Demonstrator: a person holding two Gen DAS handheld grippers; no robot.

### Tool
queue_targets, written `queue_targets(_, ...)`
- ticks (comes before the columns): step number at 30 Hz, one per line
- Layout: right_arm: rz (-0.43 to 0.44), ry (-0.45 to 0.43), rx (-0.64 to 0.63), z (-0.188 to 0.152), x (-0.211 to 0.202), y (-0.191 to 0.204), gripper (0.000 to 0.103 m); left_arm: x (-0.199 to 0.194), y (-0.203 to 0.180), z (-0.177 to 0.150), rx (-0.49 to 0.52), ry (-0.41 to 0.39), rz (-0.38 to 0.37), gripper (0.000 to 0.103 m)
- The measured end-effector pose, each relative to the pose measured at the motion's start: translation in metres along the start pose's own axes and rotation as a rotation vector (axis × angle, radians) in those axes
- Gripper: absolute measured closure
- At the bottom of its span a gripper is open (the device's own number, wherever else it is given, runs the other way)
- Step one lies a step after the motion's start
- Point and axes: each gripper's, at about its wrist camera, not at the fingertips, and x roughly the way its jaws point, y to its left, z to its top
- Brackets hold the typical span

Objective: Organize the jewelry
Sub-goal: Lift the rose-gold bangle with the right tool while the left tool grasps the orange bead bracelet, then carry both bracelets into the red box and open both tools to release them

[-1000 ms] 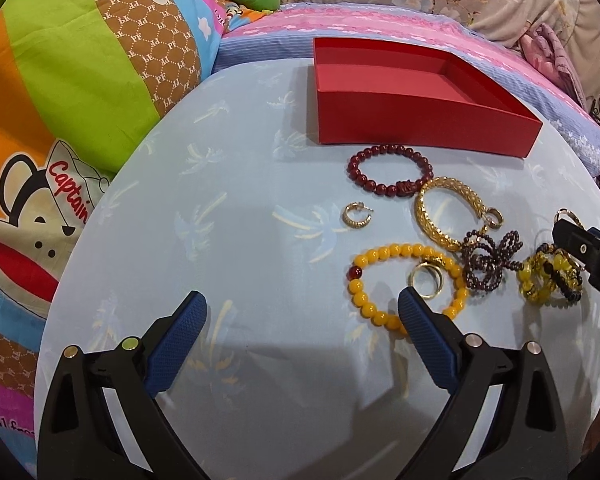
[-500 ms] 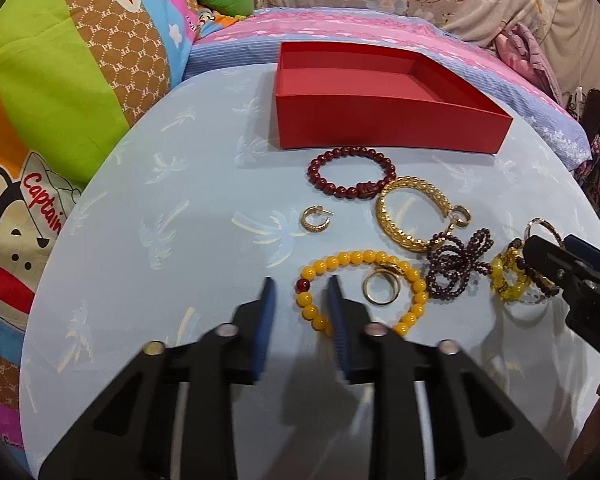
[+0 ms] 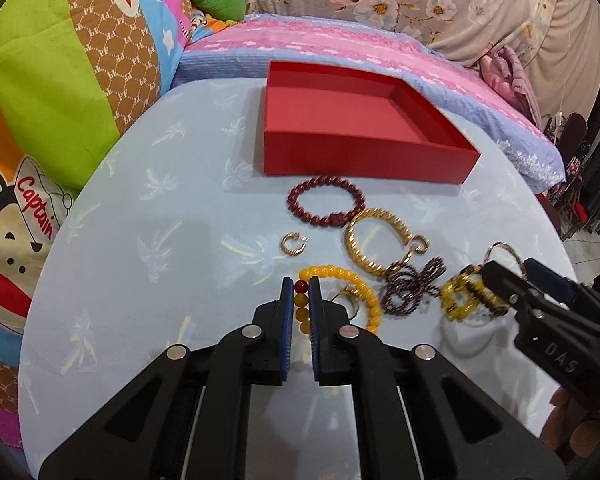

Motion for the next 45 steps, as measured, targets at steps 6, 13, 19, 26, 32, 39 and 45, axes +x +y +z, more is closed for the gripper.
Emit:
queue_targets(6,0.036,-0.006,0.004,0.014,-0.003,0.001,0.043,-0.017,-0.012,0.023,0.018,-0.034,-0.053,0.096)
queue_targets(13,0.079,-0.033,-0.015,0.053,0.002,0.004,0.043,-0.027,-0.028,0.064,0.048,-0.090,-0.103,0.096)
queue_targets(19,0.105,-0.051,-0.033,0.107,0.021,0.004,0.043,-0.011,-0.030,0.121,0.045,-0.130,-0.143,0.096)
queue_targets(26,0.103,-0.040,-0.056,0.175,0.070,0.005,0.043,0.038,-0.025,0.189,0.042,-0.146,-0.122,0.096)
queue_targets(32,0.112,0.011,-0.079,0.220,0.124,0.010,0.042,0.094,-0.022,0.233,0.058,-0.118,-0.111,0.096)
queue_targets(39,0.128,0.096,-0.075,0.246,0.180,0.014,0.042,0.147,-0.019,0.255,0.068,-0.080,-0.077,0.096)
queue_targets(45,0.113,0.154,-0.062,0.253,0.210,0.017,0.042,0.176,-0.014,0.264,0.065,-0.043,-0.059,0.096)
